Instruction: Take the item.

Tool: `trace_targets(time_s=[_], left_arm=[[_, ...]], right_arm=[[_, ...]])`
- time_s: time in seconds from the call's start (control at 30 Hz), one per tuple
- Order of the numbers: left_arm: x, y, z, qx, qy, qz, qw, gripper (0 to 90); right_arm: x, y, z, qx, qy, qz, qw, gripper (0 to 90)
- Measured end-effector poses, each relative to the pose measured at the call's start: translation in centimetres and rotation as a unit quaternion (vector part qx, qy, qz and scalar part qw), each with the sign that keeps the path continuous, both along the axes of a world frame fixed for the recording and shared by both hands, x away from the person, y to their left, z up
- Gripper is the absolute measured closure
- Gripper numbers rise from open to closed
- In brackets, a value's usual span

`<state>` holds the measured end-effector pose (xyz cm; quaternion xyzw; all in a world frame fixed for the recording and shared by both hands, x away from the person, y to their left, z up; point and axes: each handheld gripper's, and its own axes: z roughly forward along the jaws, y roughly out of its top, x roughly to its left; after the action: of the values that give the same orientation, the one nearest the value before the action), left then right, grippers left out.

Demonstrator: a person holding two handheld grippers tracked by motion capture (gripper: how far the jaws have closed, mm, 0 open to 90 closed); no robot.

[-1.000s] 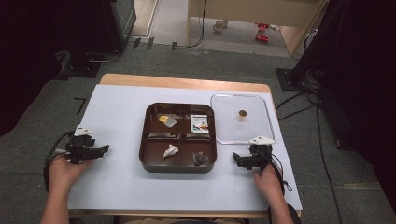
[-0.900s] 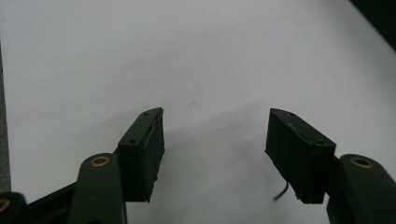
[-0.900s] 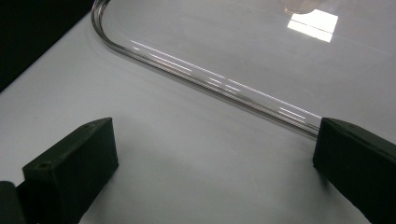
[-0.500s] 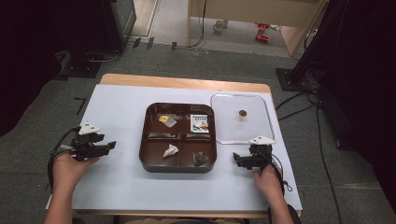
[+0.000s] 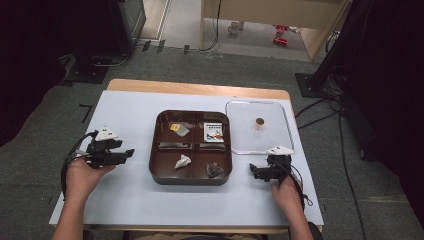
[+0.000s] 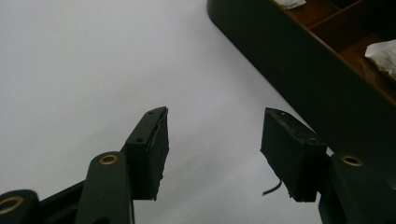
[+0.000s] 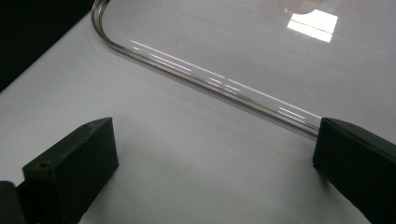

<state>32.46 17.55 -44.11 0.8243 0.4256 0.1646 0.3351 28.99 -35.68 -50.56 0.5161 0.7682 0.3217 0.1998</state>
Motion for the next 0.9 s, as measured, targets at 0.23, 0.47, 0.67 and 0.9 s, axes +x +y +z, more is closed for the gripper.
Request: trace_targets(time_s=[0.23, 0.47, 0.67, 0.9], left_arm=[[0.2, -0.6, 0.6, -0.013, -0.001, -0.011, 0.9999, 42.2], [0.5, -2.0, 1.1, -0.016, 0.003, -0.032, 0.9994, 42.9], [0.5, -2.9, 1.5, -0.016, -0.001, -0.049, 0.9987, 43.9], [0.5, -4.5, 2.4, -0.029, -0.009, -0.078, 0.9965, 44.2]], right_arm=[[0.0, 0.0, 0.0, 0.000, -0.001, 0.001, 1.0000, 0.0], [0.0, 0.0, 0.0, 0.000, -0.002, 0.001, 1.0000, 0.0], [0.0, 0.0, 0.0, 0.001, -0.001, 0.001, 1.0000, 0.0], [0.0, 0.0, 0.0, 0.000, -0.001, 0.001, 1.0000, 0.0]])
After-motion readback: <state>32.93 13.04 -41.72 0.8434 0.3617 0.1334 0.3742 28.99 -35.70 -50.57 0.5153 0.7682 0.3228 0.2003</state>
